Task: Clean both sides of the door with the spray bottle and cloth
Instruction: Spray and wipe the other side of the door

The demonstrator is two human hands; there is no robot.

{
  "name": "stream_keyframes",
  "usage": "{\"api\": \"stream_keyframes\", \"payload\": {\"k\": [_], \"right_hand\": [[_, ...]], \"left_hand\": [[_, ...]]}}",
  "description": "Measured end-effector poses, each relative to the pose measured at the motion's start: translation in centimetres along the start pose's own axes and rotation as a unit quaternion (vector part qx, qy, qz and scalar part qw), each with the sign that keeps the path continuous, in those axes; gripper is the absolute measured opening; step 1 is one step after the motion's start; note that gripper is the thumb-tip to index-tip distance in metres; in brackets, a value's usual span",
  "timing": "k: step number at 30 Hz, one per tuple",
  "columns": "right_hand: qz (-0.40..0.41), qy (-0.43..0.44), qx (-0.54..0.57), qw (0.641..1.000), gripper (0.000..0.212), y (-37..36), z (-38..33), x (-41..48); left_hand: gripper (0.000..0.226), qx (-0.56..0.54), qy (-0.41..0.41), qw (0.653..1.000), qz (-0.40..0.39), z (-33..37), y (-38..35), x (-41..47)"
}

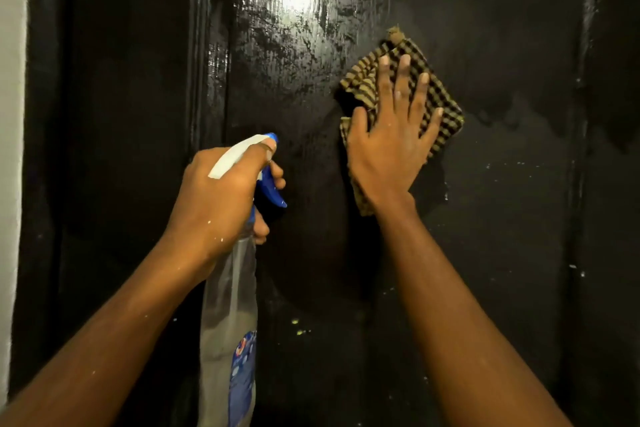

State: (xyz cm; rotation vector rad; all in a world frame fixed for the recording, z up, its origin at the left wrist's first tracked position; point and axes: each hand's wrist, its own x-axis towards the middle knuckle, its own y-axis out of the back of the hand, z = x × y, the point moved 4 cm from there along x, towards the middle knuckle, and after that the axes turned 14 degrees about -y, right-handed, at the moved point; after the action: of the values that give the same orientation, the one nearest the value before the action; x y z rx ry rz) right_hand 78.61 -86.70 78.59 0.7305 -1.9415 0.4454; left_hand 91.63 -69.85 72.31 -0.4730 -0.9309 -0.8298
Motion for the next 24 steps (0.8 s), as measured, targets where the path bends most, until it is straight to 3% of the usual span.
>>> {"api": "stream_keyframes", "payload": {"k": [4, 6, 18, 24], "right_hand": [[-0.027, 0.175, -0.008, 0.984, 0.071, 0.4, 1.8, -0.7], [-0.034, 0.221, 0.000, 0.975, 0.070, 0.8, 3.8, 0.4], [-0.026, 0.111, 0.028, 0.993, 0.068, 2.2, 12.2, 7.1], [-0.019, -0.003, 0.057, 0.998, 0.071, 3.2, 17.7, 9.2]], "left_hand": [[0.042, -0.014, 0.007, 1.000, -0.011, -0.4, -1.9, 0.3], [0.042, -0.022, 0.011, 1.000, -0.017, -0.4, -3.2, 0.5], [0.041, -0.050, 0.026, 0.997, -0.045, -0.3, -9.6, 0.6], [0.040, -0.051, 0.049, 0.996, -0.055, -0.6, -12.3, 0.0]]}}
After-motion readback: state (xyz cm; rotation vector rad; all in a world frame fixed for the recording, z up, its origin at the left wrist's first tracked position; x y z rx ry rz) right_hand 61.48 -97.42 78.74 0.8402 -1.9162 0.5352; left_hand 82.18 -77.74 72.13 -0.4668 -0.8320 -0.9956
